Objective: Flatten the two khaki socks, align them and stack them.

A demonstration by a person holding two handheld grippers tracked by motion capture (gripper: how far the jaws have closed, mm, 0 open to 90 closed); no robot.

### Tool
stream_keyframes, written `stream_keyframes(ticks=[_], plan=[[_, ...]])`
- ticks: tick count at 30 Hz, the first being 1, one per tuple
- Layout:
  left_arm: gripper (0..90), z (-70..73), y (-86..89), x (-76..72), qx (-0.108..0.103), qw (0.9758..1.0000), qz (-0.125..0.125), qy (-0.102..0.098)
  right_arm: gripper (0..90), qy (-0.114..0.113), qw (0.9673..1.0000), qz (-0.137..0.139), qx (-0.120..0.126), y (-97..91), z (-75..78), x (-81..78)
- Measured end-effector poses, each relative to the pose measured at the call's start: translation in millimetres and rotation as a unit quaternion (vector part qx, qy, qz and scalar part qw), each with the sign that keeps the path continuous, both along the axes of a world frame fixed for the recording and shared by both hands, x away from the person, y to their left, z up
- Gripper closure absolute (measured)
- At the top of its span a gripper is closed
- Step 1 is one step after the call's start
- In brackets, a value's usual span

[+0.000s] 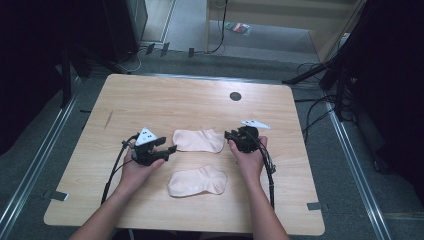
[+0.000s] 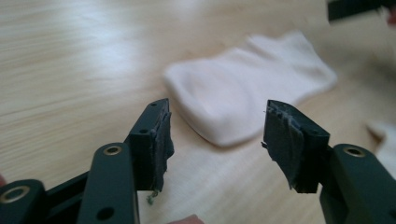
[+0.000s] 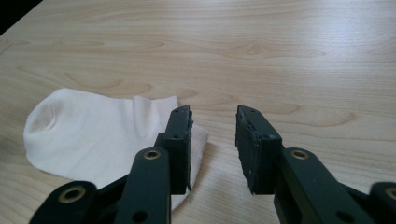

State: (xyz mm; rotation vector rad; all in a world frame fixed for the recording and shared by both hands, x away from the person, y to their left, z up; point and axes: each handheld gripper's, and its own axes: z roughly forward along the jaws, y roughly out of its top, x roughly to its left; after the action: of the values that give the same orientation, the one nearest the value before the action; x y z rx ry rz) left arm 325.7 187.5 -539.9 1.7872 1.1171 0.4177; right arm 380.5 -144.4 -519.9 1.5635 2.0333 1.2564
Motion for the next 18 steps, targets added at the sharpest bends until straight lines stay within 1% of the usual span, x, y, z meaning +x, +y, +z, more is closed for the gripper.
stream_keyframes(ticks=[1, 2, 3, 4, 5, 6, 7, 8, 10, 11, 12, 13, 14, 15, 17, 18], plan=[[44.7, 1.0, 1.9, 2.7, -0.016, 0.9998, 0.014, 0.002, 63.6, 0.000, 1.0000, -0.001, 0.003, -0.8, -0.1, 1.0], [46.7, 1.7, 2.5, 6.4, -0.022, 0.9994, 0.023, 0.012, 62.0, 0.000, 1.0000, -0.004, 0.005, -0.5, -0.7, 1.9], [48.1, 1.4, 1.9, 10.9, -0.019, 0.9990, 0.033, 0.025, 60.9, 0.001, 1.0000, -0.005, 0.005, 0.5, -1.6, 2.9], [49.4, 0.7, 0.5, 14.6, -0.022, 0.9984, 0.039, 0.033, 59.5, 0.000, 1.0000, -0.002, 0.003, 1.9, -3.2, 3.9], [50.8, 0.7, 0.5, 14.6, -0.022, 0.9984, 0.039, 0.033, 57.5, -0.001, 1.0000, -0.001, 0.003, 4.2, -4.9, 4.7], [50.8, 0.0, -1.3, 18.2, -0.030, 0.9980, 0.037, 0.041, 57.5, -0.001, 1.0000, -0.001, 0.003, 4.2, -4.9, 4.7], [52.2, -0.6, -3.4, 19.6, -0.032, 0.9978, 0.040, 0.041, 52.5, -0.002, 1.0000, 0.004, -0.003, 9.6, -8.6, 6.5], [54.4, -2.5, -9.5, 23.7, -0.014, 0.9973, 0.052, 0.049, 50.1, -0.001, 1.0000, 0.002, -0.008, 12.1, -10.2, 7.3], [56.7, -5.0, -15.1, 27.7, -0.012, 0.9966, 0.057, 0.059, 47.1, -0.004, 0.9999, -0.002, -0.013, 16.0, -13.9, 9.6], [57.9, -5.9, -17.4, 29.3, -0.001, 0.9965, 0.059, 0.058, 46.8, -0.001, 0.9999, -0.003, -0.016, 18.3, -15.5, 10.5], [59.9, -6.8, -19.7, 30.8, 0.007, 0.9961, 0.064, 0.060, 47.6, -0.001, 0.9997, -0.002, -0.025, 20.5, -17.4, 11.6], [62.0, -7.8, -21.7, 32.4, 0.013, 0.9954, 0.069, 0.065, 48.7, 0.001, 0.9995, -0.003, -0.033, 22.8, -19.1, 12.2], [64.8, -8.3, -22.9, 33.1, 0.015, 0.9953, 0.072, 0.064, 50.5, 0.003, 0.9990, -0.004, -0.045, 25.5, -21.2, 12.4], [68.5, -8.8, -24.2, 33.5, 0.024, 0.9952, 0.071, 0.063, 52.7, 0.001, 0.9987, -0.001, -0.052, 26.9, -22.3, 12.4], [75.3, -9.0, -26.1, 33.5, 0.036, 0.9948, 0.069, 0.064, 58.6, -0.001, 0.9979, 0.006, -0.065, 30.4, -24.6, 11.6], [79.0, -9.2, -27.4, 33.6, 0.041, 0.9947, 0.069, 0.064, 63.0, -0.002, 0.9972, 0.007, -0.075, 32.0, -25.7, 10.8]])
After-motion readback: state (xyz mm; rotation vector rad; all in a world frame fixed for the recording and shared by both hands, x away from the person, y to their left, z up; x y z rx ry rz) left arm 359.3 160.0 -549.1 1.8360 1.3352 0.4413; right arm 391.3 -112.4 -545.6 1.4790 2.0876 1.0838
